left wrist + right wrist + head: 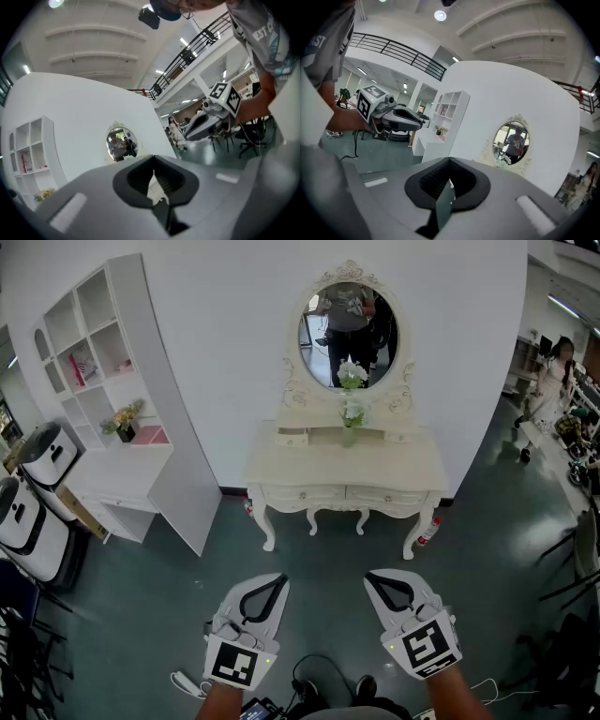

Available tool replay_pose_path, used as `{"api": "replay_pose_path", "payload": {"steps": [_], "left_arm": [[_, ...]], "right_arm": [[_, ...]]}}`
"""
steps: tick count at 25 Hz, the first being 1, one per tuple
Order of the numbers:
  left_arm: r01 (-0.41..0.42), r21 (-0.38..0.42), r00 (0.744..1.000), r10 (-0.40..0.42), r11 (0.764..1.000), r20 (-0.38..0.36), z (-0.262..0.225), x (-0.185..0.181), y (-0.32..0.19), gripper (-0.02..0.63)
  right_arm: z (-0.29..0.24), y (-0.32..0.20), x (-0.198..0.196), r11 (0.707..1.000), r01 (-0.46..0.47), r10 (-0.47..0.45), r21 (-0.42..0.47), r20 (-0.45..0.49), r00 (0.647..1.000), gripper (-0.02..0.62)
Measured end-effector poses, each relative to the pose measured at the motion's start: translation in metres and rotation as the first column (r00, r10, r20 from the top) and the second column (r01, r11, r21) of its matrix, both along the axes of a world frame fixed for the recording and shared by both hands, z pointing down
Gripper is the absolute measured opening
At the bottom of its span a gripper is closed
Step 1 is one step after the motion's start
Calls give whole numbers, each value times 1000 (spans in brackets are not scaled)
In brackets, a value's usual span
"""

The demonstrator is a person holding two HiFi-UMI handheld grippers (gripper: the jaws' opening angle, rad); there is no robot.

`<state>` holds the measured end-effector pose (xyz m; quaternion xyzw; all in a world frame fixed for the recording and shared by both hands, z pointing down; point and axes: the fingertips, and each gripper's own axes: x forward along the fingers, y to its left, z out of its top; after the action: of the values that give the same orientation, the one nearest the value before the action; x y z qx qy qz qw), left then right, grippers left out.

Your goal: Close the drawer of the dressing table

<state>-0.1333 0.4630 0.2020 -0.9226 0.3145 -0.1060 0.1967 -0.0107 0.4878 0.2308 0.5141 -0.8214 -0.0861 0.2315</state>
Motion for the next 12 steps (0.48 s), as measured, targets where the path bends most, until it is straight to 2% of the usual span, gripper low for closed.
{"api": "replay_pose_path", "payload": {"steps": [12], "left_arm": [[4,1,1000,-4,1000,-2,2,2,-24,3]], "right_arm": [[7,-25,-1,1000,2,-2,-1,-8,1000,0]]}}
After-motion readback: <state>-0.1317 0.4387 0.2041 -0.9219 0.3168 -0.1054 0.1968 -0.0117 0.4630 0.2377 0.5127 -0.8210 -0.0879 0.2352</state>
